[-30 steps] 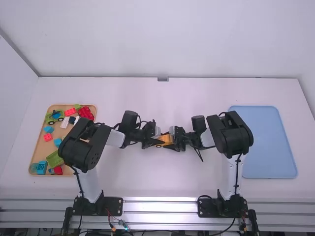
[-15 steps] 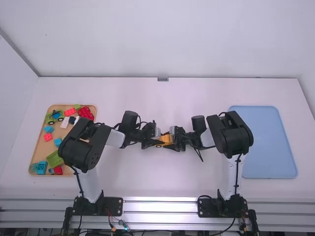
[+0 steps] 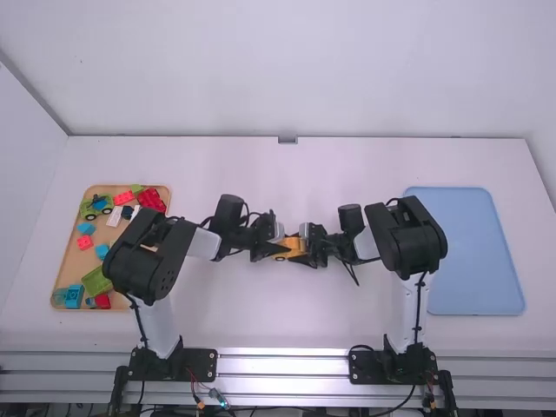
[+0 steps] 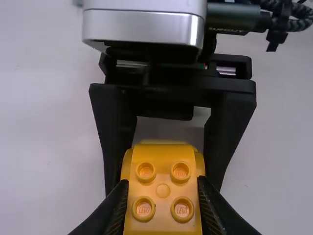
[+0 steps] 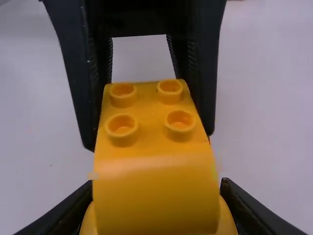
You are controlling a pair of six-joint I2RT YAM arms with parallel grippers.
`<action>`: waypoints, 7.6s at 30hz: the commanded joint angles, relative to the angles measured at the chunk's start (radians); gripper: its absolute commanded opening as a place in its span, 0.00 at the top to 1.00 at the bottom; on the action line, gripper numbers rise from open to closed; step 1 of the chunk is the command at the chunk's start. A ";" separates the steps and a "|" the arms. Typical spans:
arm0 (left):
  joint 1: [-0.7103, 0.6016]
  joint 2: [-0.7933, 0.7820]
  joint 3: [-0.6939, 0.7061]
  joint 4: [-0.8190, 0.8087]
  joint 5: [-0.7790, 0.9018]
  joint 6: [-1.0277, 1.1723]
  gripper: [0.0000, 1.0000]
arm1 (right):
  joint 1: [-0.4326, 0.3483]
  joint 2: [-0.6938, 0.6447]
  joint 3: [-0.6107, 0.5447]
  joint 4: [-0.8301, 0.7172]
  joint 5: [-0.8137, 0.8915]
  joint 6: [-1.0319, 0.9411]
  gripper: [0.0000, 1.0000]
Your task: Assemble lego blocks to make yellow taxi
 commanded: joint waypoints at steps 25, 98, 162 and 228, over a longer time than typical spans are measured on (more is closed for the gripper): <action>-0.013 0.105 0.056 -0.068 0.072 0.035 0.98 | -0.003 0.012 -0.007 -0.016 0.024 0.002 0.47; 0.063 -0.075 0.071 -0.226 -0.007 0.067 0.30 | -0.004 0.012 -0.007 -0.018 0.028 0.010 0.46; 0.490 -0.430 0.093 -0.324 -0.445 -0.639 0.01 | -0.938 -0.546 -0.006 -0.574 0.864 0.613 0.01; 0.306 -1.287 -0.191 -0.511 -0.948 -0.740 0.72 | -0.265 -2.092 -0.713 -0.639 1.102 0.897 0.75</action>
